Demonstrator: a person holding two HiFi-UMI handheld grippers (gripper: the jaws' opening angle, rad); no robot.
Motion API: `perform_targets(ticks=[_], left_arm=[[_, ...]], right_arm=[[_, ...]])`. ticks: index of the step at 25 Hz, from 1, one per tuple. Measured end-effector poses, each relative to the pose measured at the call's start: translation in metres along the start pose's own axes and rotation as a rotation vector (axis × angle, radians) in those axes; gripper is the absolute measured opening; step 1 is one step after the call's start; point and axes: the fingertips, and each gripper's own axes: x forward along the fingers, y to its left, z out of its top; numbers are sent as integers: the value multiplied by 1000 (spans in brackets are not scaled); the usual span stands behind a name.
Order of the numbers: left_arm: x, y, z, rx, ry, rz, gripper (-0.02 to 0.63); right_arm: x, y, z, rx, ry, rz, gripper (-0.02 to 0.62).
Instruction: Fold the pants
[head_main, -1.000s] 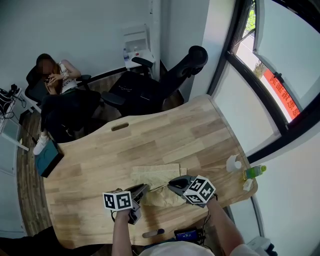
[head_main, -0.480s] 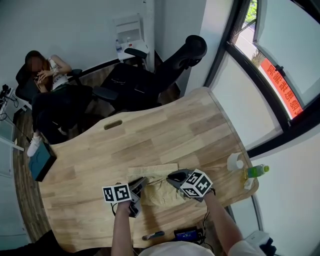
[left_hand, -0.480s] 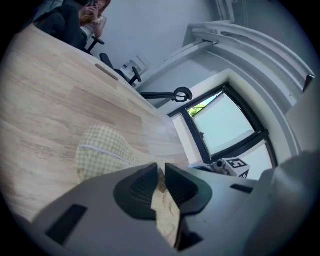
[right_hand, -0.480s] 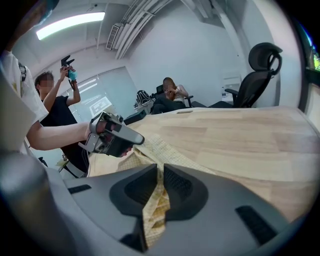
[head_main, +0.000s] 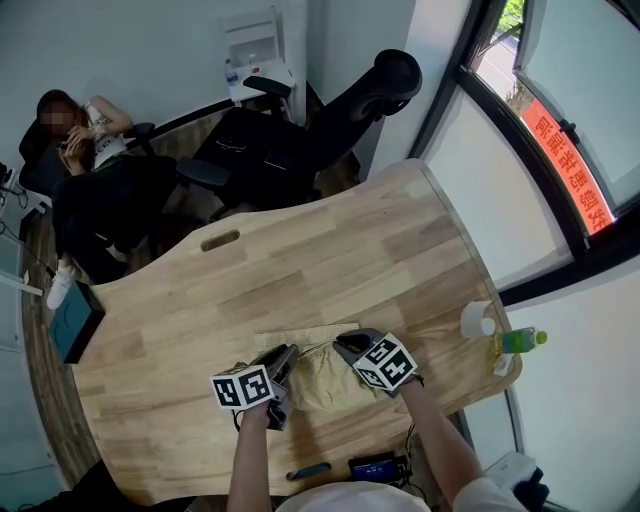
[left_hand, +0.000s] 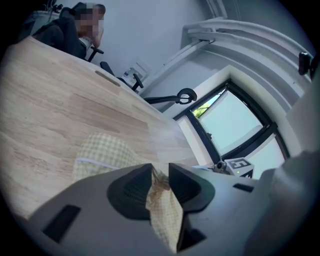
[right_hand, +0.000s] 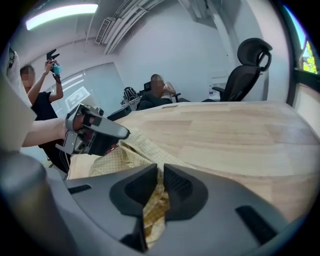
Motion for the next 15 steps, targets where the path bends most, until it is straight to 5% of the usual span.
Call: perform_targets(ticks=[7, 15], left_arm=[[-6, 4, 17, 69, -86, 37, 133], [-6, 6, 17, 153, -78, 81, 135]], right_arm=[[10, -14, 1, 29, 27, -89, 42], [7, -15, 3, 55, 3, -100, 43]])
